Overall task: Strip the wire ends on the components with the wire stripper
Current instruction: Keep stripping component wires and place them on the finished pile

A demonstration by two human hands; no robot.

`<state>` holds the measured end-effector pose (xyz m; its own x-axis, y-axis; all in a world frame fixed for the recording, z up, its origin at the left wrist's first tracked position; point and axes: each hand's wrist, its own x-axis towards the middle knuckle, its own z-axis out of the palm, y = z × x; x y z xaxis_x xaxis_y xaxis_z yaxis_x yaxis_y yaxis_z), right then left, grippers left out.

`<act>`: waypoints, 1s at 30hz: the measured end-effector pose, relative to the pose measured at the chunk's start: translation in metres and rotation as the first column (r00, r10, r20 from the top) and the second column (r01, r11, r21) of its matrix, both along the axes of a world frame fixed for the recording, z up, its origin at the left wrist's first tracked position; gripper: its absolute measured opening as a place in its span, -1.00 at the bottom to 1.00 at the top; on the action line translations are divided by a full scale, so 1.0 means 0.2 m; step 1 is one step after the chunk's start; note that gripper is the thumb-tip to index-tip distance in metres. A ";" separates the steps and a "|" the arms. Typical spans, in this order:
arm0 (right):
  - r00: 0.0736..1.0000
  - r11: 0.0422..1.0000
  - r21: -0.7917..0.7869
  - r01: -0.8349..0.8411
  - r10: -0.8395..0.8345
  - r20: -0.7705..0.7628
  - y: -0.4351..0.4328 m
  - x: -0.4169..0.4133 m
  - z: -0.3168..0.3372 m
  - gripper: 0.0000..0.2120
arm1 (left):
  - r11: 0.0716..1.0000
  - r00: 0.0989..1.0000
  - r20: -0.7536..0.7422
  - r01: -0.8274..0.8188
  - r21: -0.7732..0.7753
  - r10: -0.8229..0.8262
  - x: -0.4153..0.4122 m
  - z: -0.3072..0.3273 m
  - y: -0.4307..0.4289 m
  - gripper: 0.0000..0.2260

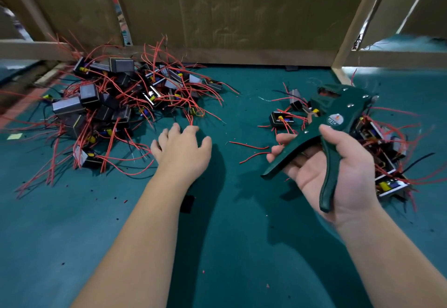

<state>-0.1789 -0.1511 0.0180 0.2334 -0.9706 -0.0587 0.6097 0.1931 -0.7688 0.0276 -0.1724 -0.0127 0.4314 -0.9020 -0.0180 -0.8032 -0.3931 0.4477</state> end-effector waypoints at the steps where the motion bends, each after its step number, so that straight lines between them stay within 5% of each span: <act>1: 1.000 1.000 0.007 -0.011 0.011 0.004 0.00 0.00 0.00 -0.72 | 1.000 1.000 -0.008 -0.005 -0.017 0.005 0.00 0.00 -0.01 -0.62; 7: 0.997 0.997 0.028 -0.072 0.072 0.012 0.02 0.02 0.01 -0.67 | 0.995 0.996 -0.080 -0.054 -0.080 0.048 0.02 0.00 -0.02 -0.62; 9: 0.997 0.996 0.041 -0.076 0.075 0.021 0.02 0.02 0.02 -0.67 | 0.960 0.959 -0.276 -0.137 -0.244 0.066 0.02 0.01 -0.03 -0.71; 12: 0.992 0.990 0.073 -0.118 0.114 0.054 0.03 0.02 0.03 -0.69 | 0.852 0.654 -0.730 -0.251 -0.459 -0.200 0.01 0.10 -0.01 -0.86; 16: 0.945 0.949 0.108 -0.296 0.274 0.180 0.03 -0.02 0.04 -0.45 | 0.824 0.276 -0.783 0.061 -0.564 -0.557 0.00 0.19 0.08 -0.83; 20: 0.851 0.887 -0.012 -0.463 0.448 0.276 0.05 -0.03 0.06 -0.39 | 0.782 0.329 -0.718 0.381 -0.494 -0.614 -0.06 0.18 0.12 -0.87; 24: 0.854 0.884 -0.116 -0.454 0.468 0.227 0.06 -0.03 0.05 -0.32 | 0.816 0.360 -0.738 0.347 -0.462 -0.570 -0.08 0.17 0.11 -0.83; 30: 0.911 0.933 -0.039 -0.357 0.357 0.208 0.06 -0.02 0.05 -0.14 | 0.821 0.364 -0.739 0.329 -0.467 -0.566 -0.08 0.16 0.10 -0.89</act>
